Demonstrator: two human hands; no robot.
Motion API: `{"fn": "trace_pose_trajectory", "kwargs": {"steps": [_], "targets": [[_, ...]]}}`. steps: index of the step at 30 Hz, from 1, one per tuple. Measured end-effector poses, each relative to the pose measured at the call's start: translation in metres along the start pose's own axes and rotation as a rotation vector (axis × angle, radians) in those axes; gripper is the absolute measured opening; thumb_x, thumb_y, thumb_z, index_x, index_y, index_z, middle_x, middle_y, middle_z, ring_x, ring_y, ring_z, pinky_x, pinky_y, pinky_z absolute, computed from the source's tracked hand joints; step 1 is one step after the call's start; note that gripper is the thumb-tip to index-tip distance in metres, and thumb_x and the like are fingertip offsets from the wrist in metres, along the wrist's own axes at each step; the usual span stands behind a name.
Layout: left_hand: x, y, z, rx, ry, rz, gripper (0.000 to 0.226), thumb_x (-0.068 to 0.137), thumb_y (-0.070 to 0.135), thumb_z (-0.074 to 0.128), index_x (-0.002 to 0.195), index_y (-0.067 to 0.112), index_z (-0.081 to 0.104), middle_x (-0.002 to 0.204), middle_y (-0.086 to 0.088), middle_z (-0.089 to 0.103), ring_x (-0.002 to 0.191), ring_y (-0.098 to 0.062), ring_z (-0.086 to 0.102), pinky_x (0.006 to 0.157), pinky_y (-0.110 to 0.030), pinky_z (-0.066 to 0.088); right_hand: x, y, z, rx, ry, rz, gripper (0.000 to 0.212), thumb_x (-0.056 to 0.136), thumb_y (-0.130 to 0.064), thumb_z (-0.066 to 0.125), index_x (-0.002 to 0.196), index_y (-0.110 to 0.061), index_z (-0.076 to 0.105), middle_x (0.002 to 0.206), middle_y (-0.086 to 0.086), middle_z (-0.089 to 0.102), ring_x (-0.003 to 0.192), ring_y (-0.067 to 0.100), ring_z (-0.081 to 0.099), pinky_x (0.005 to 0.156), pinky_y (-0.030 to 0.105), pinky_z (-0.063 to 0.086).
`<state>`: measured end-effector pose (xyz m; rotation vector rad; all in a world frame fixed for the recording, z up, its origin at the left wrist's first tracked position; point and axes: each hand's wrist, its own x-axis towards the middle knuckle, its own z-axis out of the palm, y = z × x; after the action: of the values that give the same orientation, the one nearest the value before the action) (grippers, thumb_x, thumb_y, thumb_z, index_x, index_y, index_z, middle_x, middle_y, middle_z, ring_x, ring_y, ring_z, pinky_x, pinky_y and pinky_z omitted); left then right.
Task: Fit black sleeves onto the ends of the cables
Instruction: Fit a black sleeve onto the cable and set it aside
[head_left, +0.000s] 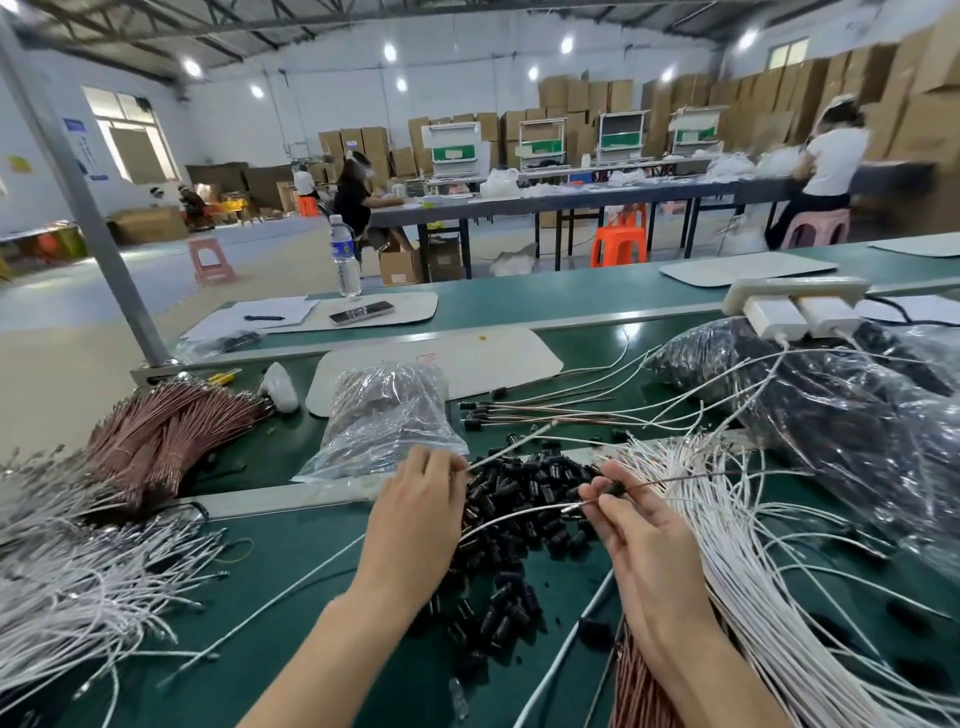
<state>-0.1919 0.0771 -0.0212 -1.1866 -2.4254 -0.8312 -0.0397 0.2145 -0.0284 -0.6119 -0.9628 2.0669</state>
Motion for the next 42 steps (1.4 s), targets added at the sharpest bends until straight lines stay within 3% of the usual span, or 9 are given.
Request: {"fn": "trace_pose_trajectory", "kwargs": {"steps": [5, 10, 13, 28, 33, 37, 42], "targets": [[-0.050, 0.009, -0.004, -0.184, 0.149, 0.064, 0.009, 0.103, 0.032, 0.047, 0.109, 0.033, 0.054, 0.095, 0.022, 0.050, 0.071, -0.007, 0.054, 0.064, -0.026, 0.048, -0.003, 0.001, 0.003, 0.146, -0.100, 0.084, 0.024, 0.100, 0.000, 0.052, 0.117, 0.002, 0.069, 0.104, 0.019, 0.072, 0.098, 0.026, 0.074, 0.081, 0.026, 0.061], [-0.057, 0.007, -0.002, -0.251, 0.178, 0.040, 0.013, 0.101, 0.038, 0.044, 0.108, 0.036, 0.054, 0.094, 0.022, 0.049, 0.075, -0.009, 0.056, 0.065, -0.030, 0.049, -0.006, 0.002, 0.005, 0.207, -0.187, 0.168, 0.028, 0.097, -0.001, 0.054, 0.119, -0.001, 0.072, 0.109, 0.020, 0.073, 0.100, 0.028, 0.074, 0.082, 0.033, 0.062], [-0.058, 0.005, -0.001, -0.234, 0.164, 0.049, 0.014, 0.102, 0.037, 0.043, 0.109, 0.035, 0.055, 0.094, 0.023, 0.047, 0.073, -0.008, 0.053, 0.063, -0.026, 0.045, -0.003, 0.001, 0.003, 0.202, -0.214, 0.170, 0.030, 0.096, -0.003, 0.055, 0.120, -0.006, 0.072, 0.107, 0.014, 0.073, 0.099, 0.026, 0.074, 0.081, 0.037, 0.063], [-0.058, 0.002, 0.002, -0.250, 0.140, -0.001, 0.011, 0.101, 0.033, 0.050, 0.110, 0.035, 0.056, 0.097, 0.021, 0.049, 0.076, -0.011, 0.055, 0.064, -0.033, 0.050, -0.005, 0.000, 0.005, 0.096, -0.271, 0.121, 0.032, 0.091, -0.007, 0.058, 0.118, -0.013, 0.075, 0.119, 0.009, 0.073, 0.102, 0.024, 0.073, 0.080, 0.033, 0.062], [-0.057, 0.002, 0.002, -0.293, 0.118, 0.005, 0.009, 0.102, 0.038, 0.045, 0.107, 0.040, 0.053, 0.096, 0.022, 0.051, 0.076, -0.010, 0.055, 0.065, -0.027, 0.047, -0.007, 0.001, 0.006, 0.104, -0.302, 0.161, 0.033, 0.092, -0.003, 0.057, 0.117, -0.012, 0.075, 0.125, 0.012, 0.071, 0.106, 0.026, 0.072, 0.080, 0.033, 0.061], [-0.057, 0.001, 0.002, -0.352, 0.117, 0.015, 0.009, 0.101, 0.041, 0.044, 0.105, 0.042, 0.052, 0.098, 0.022, 0.054, 0.082, -0.011, 0.060, 0.068, -0.032, 0.051, -0.006, 0.002, 0.007, 0.175, -0.322, 0.216, 0.032, 0.090, -0.004, 0.058, 0.116, -0.011, 0.076, 0.124, 0.013, 0.071, 0.107, 0.026, 0.073, 0.078, 0.032, 0.062], [-0.057, 0.003, 0.001, -0.339, 0.155, 0.027, 0.017, 0.100, 0.038, 0.049, 0.107, 0.031, 0.062, 0.096, 0.020, 0.055, 0.085, -0.010, 0.061, 0.071, -0.034, 0.053, -0.003, 0.001, 0.003, 0.231, -0.303, 0.257, 0.030, 0.088, -0.004, 0.061, 0.112, -0.009, 0.078, 0.121, 0.014, 0.073, 0.103, 0.026, 0.074, 0.076, 0.030, 0.062]]}}
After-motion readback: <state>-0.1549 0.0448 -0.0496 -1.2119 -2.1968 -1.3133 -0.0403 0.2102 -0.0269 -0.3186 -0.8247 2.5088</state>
